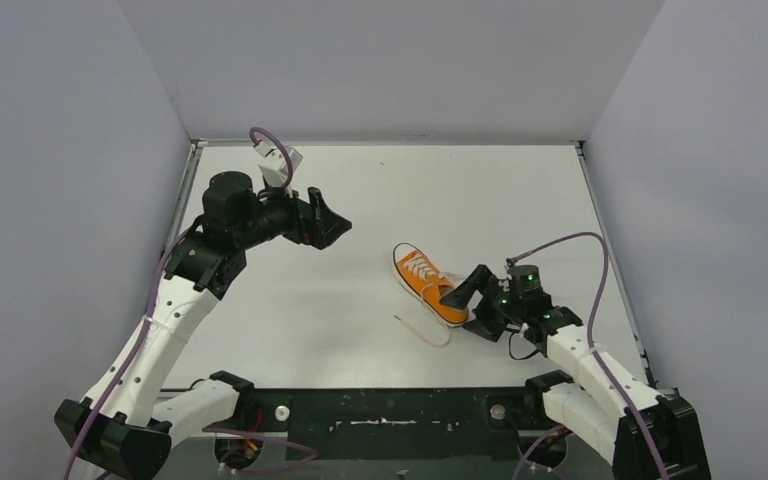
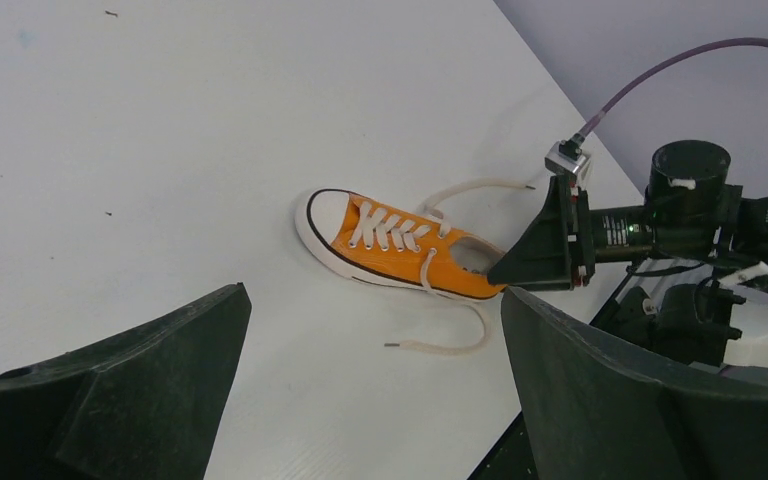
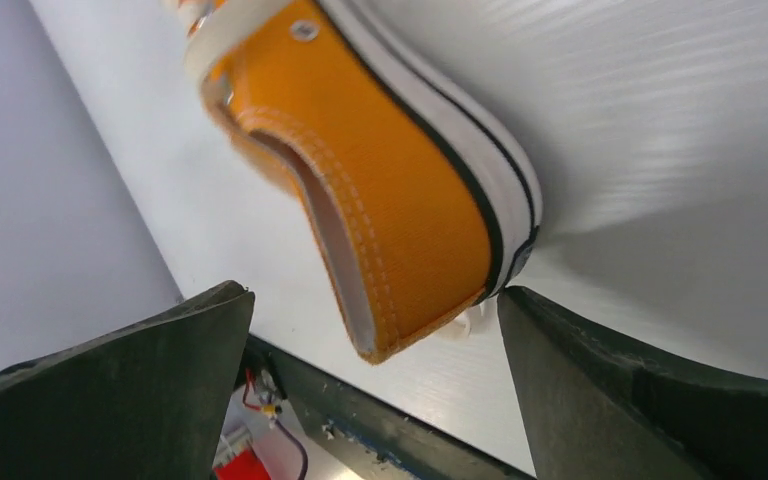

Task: Tie the shoes

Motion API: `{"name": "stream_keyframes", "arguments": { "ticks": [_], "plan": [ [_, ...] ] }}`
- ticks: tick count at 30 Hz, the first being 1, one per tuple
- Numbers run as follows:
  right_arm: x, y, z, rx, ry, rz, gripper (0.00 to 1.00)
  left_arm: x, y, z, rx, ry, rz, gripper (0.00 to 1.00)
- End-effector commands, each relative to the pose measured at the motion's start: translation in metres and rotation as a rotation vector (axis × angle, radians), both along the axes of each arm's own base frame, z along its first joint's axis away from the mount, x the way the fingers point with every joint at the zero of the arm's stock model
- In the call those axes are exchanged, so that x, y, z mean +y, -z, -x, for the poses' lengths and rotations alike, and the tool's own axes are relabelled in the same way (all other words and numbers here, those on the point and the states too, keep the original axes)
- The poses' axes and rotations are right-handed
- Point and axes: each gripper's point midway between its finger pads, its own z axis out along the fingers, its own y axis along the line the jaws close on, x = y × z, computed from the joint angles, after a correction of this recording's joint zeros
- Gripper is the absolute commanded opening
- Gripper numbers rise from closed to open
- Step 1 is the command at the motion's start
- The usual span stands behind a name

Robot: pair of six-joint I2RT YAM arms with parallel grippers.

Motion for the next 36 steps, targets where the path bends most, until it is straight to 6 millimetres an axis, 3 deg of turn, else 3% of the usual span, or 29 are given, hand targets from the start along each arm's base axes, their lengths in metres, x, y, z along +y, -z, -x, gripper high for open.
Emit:
{"name": "stream_keyframes", "arguments": {
  "ticks": [1,3,5,6,9,13,16,19,24,28,36],
  "plan": [
    [0.058,-0.042,-0.032,-0.171,0.041,-0.092,1.00,-0.002,-0.011,-0.011,-0.047,0.002,0.029,0.97],
    [0.096,-0.039,-0.030,-0.172,-0.137,-0.059,1.00,-0.003,-0.007,-0.013,-0.027,0.007,0.031,0.97],
    [0.109,-0.022,-0.020,-0.096,-0.294,0.098,1.00,-0.006,-0.001,-0.016,-0.005,0.017,0.030,0.97],
    [0.110,-0.023,-0.020,-0.111,-0.326,0.167,1.00,-0.008,0.003,-0.017,0.007,0.020,0.029,0.97],
    [0.100,-0.034,-0.021,-0.132,-0.399,0.316,1.00,-0.012,0.017,-0.023,0.067,0.021,0.021,0.97],
    [0.075,-0.033,-0.013,-0.089,-0.515,0.478,1.00,-0.023,0.039,-0.030,0.152,0.051,0.025,0.97],
    [0.053,-0.027,-0.017,-0.073,-0.573,0.513,0.99,-0.028,0.069,-0.039,0.225,0.041,-0.004,0.96],
    [0.022,-0.023,-0.048,-0.096,-0.563,0.514,0.89,-0.041,0.110,-0.043,0.298,0.066,-0.072,0.86],
    [-0.047,-0.014,-0.092,-0.060,-0.557,0.750,0.84,-0.071,0.191,-0.038,0.435,0.147,-0.138,0.66],
    [-0.039,-0.012,-0.117,-0.077,-0.516,0.692,0.83,-0.091,0.212,-0.031,0.494,0.178,-0.055,0.62],
    [-0.043,-0.005,-0.130,-0.052,-0.536,0.723,0.84,-0.122,0.242,-0.015,0.503,0.212,0.044,0.57]
  ]
}}
